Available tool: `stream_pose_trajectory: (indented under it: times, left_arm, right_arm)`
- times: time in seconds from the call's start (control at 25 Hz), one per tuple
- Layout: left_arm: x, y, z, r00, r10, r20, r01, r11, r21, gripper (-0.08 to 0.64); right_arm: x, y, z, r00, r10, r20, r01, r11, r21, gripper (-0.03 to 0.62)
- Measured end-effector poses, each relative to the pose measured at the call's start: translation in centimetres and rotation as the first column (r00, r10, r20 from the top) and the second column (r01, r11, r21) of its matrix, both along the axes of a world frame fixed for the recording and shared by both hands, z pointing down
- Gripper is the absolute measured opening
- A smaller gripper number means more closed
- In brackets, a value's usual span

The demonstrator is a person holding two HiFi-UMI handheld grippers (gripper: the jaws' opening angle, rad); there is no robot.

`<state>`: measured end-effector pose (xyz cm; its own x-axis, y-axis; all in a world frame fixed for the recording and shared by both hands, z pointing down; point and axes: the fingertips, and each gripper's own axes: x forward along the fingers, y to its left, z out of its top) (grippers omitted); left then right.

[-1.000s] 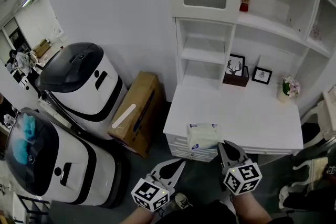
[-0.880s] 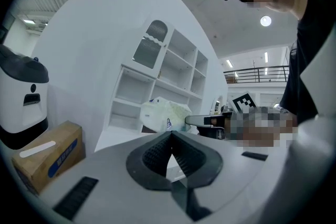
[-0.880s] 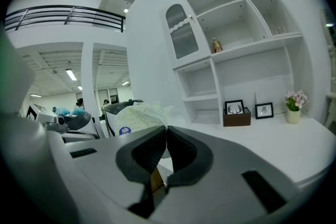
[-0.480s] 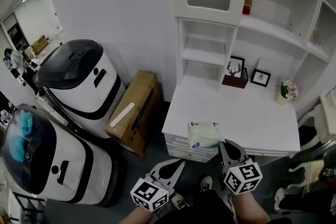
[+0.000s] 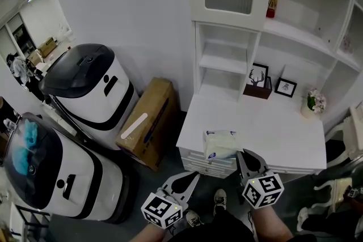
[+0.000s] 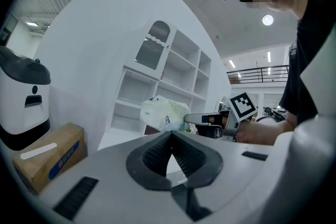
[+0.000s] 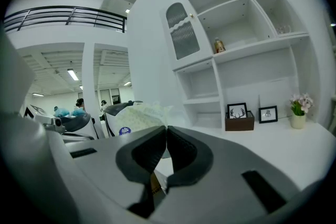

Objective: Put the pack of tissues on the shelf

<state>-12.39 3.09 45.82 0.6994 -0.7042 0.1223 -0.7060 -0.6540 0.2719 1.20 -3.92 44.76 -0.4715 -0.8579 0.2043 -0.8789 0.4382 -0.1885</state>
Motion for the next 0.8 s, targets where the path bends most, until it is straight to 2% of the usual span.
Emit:
stream_pose_trajectory:
  times: [0.8]
  left_arm:
    - [3.5, -5.9, -0.2, 1.000, -0.023, 0.011, 0.023, 1.000, -0.004, 0.003]
  right_arm:
    - [2.7, -6.5, 0.2, 0.999, -0.040, 0.002, 0.040, 0.999, -0.008, 0.008]
